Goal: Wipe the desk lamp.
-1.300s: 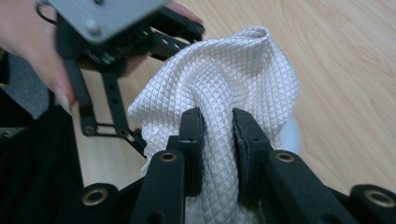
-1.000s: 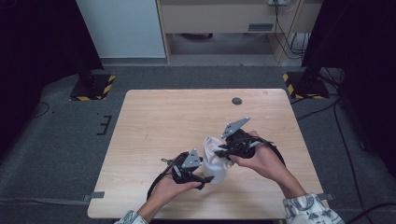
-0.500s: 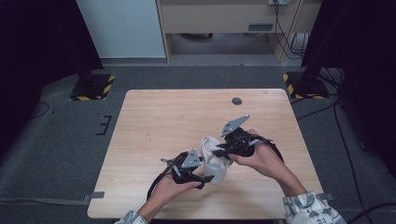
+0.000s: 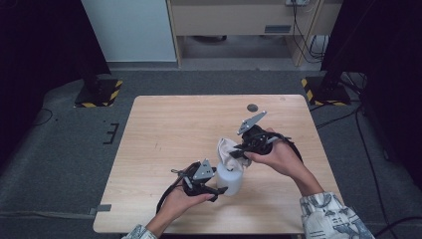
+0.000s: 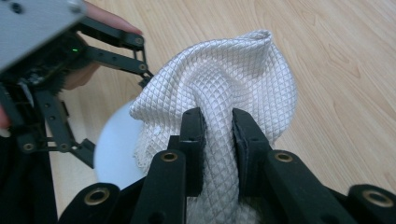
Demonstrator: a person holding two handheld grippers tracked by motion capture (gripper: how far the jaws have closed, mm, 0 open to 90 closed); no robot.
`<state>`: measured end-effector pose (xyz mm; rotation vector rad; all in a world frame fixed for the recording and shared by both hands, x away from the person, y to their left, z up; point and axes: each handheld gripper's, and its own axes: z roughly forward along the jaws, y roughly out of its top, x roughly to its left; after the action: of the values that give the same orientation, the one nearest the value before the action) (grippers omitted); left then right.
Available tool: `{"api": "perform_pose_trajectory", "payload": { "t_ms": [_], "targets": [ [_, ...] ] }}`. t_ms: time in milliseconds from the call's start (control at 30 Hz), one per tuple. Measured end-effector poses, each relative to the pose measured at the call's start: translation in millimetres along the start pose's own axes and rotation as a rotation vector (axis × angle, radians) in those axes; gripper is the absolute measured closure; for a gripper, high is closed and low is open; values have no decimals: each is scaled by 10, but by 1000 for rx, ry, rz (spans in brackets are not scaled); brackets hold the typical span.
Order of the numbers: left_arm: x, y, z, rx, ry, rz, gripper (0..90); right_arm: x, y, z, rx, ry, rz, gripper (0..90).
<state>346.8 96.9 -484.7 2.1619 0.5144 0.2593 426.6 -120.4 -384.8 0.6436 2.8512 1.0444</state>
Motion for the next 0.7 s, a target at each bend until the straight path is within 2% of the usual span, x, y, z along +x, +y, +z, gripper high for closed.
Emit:
{"api": "perform_pose_trajectory", "payload": {
  "t_ms": [133, 267, 400, 567, 700],
  "targets": [
    [-2, 4, 12, 0, 2, -5, 227, -66, -60, 55, 7, -3, 32, 766],
    [-1, 7, 14, -3, 2, -6, 230, -166, -127, 84, -21, 34, 58, 767],
    [-2, 4, 17, 0, 3, -4, 231, -225, -160, 71, -24, 10, 83, 769],
    [-6, 8, 18, 1, 4, -2, 232, -260, -219, 85, -20, 23, 95, 769],
    [-4, 10, 16, -3, 3, 0, 232, -303, -294, 143, 0, 33, 86, 770]
  ]
}}
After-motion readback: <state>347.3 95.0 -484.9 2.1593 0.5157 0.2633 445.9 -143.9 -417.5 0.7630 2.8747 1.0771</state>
